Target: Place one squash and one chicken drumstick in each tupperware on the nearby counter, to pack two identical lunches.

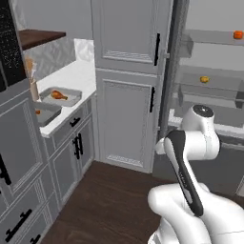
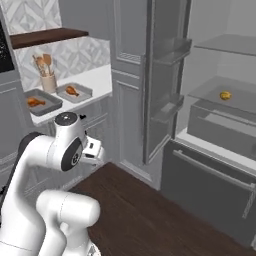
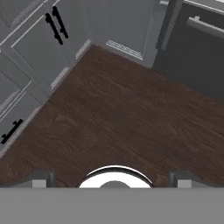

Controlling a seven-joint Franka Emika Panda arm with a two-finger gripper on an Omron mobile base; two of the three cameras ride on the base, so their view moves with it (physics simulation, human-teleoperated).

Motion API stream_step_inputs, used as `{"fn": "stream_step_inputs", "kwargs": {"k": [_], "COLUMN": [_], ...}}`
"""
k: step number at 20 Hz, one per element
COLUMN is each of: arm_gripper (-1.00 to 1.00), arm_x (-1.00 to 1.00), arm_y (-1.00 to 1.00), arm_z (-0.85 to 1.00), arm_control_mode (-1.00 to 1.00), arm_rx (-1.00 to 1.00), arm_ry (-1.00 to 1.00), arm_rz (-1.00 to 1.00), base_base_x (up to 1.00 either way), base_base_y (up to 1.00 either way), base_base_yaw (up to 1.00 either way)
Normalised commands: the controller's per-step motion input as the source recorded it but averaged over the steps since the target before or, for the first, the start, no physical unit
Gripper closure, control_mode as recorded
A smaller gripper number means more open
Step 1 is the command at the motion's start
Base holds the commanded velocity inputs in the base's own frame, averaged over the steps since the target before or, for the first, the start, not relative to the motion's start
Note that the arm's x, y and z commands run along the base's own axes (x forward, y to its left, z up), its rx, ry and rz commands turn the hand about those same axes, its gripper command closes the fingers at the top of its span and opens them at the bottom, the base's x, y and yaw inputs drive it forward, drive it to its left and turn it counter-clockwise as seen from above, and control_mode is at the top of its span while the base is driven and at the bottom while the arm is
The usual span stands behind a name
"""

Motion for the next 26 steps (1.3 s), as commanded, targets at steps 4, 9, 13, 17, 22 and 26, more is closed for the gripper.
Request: {"fn": "stream_step_inputs", "kwargs": {"k": [4,9,13,17,22,26], "arm_gripper": [-1.0,-1.0,-1.0,-1.0,-1.0,-1.0], "arm_x": [0.0,0.0,0.0,0.0,0.0,0.0], "arm_y": [0.0,0.0,0.0,0.0,0.0,0.0], "arm_z": [0.0,0.0,0.0,0.0,0.0,0.0], "arm_control_mode": [1.0,1.0,1.0,1.0,1.0,1.0], "arm_rx": [0.0,0.0,0.0,0.0,0.0,0.0], "arm_ry": [0.0,0.0,0.0,0.0,0.0,0.0], "arm_rz": [0.0,0.0,0.0,0.0,0.0,0.0], "base_base_x": [-0.47,0.02,0.6,0.97,0.98,0.79], "base_base_y": [-0.02,-0.27,0.12,0.33,0.03,-0.17], "base_base_yaw": [-0.71,-0.78,-0.71,-0.23,-0.07,0.0]}}
